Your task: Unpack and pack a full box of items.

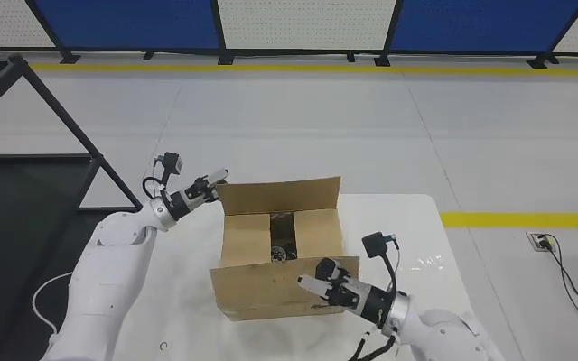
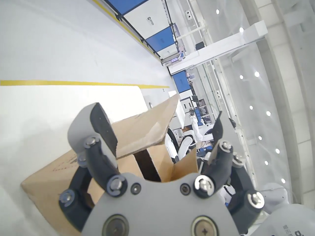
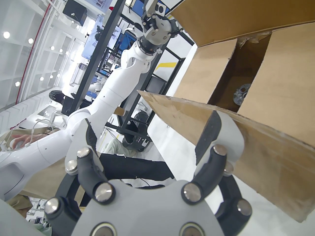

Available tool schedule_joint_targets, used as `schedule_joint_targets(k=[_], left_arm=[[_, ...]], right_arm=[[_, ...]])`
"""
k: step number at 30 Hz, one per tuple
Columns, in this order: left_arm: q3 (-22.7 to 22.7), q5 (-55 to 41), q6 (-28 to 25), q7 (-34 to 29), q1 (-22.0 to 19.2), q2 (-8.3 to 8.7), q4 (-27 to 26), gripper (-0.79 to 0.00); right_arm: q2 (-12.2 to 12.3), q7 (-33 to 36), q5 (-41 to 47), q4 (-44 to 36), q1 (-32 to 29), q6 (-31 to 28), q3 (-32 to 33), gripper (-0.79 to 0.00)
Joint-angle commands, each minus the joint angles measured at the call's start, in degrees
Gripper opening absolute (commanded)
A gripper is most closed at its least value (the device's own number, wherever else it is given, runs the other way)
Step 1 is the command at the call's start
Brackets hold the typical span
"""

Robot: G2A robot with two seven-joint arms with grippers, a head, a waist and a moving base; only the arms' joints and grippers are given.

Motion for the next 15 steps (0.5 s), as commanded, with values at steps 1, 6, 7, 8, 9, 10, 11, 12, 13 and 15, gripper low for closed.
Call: schedule_joint_targets(k=[1,6,7,8,9,10,11,12,13,15], left_arm=[[-0.2,-0.6,0.5,-0.7,1.0,0.26,-2.2,0.000],[-0.9,-3.0,2.9,-4.6,4.0,0.98,-8.1,0.000],[-0.9,-3.1,3.5,-5.4,4.5,1.15,-9.2,0.000],[-0.9,-3.3,4.2,-6.1,5.0,1.29,-10.0,0.000],[-0.9,-3.4,4.9,-6.6,5.4,1.40,-10.7,0.000],[-0.6,-3.5,5.7,-7.3,5.8,1.47,-11.3,0.000],[-0.5,-3.6,6.3,-7.5,6.1,1.52,-11.8,0.000],[-0.2,-3.4,6.6,-7.6,6.3,1.57,-12.1,0.000],[0.1,-3.5,7.0,-7.9,6.6,1.57,-12.5,0.000],[0.6,-4.6,8.0,-9.6,6.9,1.59,-13.3,0.000]], right_arm=[[-0.2,-1.1,0.0,1.4,0.9,0.3,-0.9,0.000],[-0.7,-2.2,0.3,4.6,2.7,0.6,-2.8,0.000],[-0.7,-2.4,0.1,5.3,3.0,1.0,-3.1,0.000],[-0.8,-2.4,0.2,5.7,3.3,1.3,-3.4,0.000],[-0.9,-2.5,0.2,6.3,3.6,1.8,-3.6,0.000],[-0.9,-2.7,0.0,6.9,3.9,2.4,-3.8,0.000],[-1.0,-2.7,0.1,7.2,4.2,2.6,-4.2,0.000],[-1.1,-2.8,0.3,7.6,4.4,2.6,-4.4,0.000],[-1.1,-2.8,0.4,7.9,4.6,2.5,-4.6,0.000],[-1.2,-2.9,0.4,8.2,4.8,2.4,-4.9,0.000]])
